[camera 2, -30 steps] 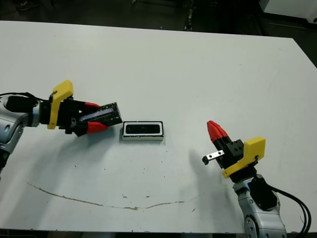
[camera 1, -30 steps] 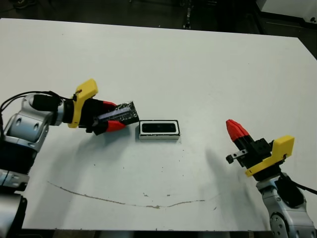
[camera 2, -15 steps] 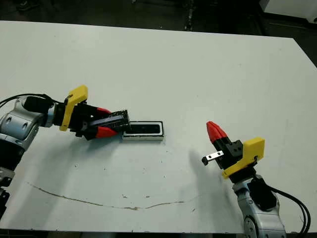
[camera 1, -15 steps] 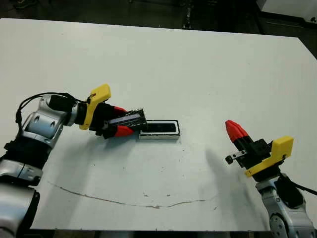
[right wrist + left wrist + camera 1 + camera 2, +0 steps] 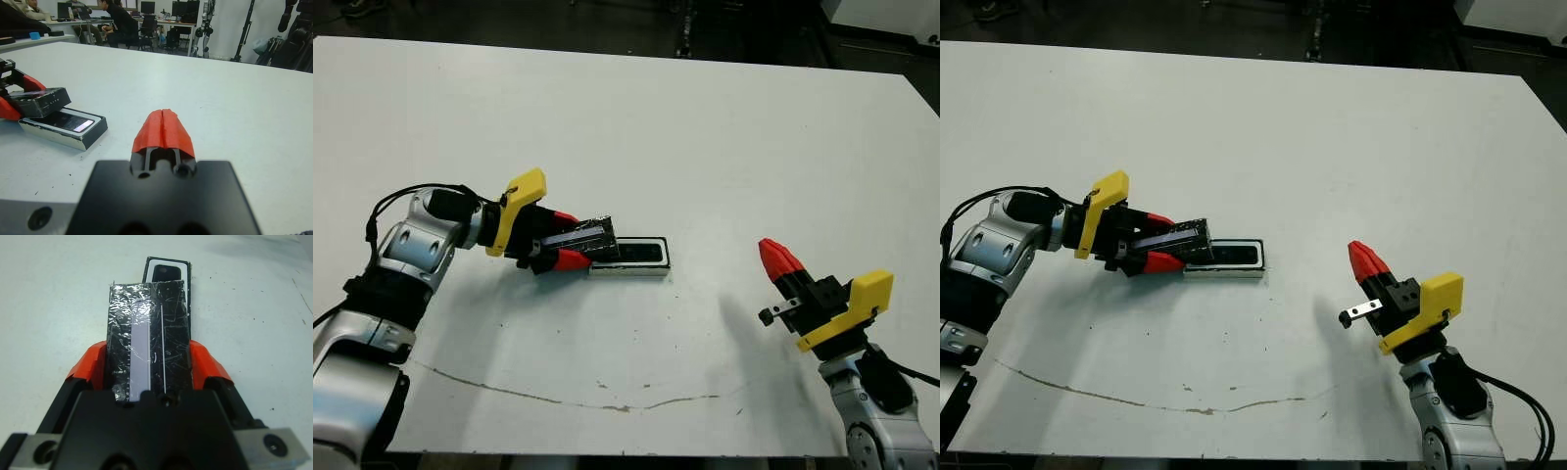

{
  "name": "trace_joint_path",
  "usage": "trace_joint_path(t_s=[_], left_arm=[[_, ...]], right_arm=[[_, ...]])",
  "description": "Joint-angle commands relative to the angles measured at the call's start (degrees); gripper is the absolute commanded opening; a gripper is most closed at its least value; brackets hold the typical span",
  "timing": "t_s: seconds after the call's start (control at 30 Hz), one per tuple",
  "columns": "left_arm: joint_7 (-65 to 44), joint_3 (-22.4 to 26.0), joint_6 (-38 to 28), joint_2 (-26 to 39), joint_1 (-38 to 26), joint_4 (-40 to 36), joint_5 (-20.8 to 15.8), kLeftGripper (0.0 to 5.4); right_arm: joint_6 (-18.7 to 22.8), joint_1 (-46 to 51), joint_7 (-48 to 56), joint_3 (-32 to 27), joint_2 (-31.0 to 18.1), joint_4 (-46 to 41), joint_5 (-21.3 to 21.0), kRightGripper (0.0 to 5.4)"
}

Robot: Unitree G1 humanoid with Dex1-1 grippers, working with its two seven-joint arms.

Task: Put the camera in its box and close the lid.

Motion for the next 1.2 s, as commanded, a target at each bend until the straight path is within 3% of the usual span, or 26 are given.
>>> trace_joint_path(t_s=[0.03, 0.5, 0.8, 1.2], left_arm=[[-0.85, -1.90, 1.18, -1.10, 2.06, -2.65, 0.11, 3.16], [-0.82, -3.02, 0.15, -1.84, 2.94, -3.26, 0.44, 3.16], [3.60, -6.39, -2.71, -4.06, 2.19, -1.53, 5.20, 3.16], [3.14, -9.50, -5.65, -8.62, -1.05, 2.26, 6.66, 3.16]], right_arm=[[0.30, 0.29, -0.21, -0.04, -0.78, 0.18, -0.39, 0.00], [0.45, 0.41, -0.10, 0.03, -0.84, 0.02, -0.07, 0.00], [0.08, 0.39, -0.04, 0.06, -0.97, 0.11, -0.43, 0.00], [-0.02, 0.23, 0.44, -0.02, -0.91, 0.25, 0.16, 0.00]])
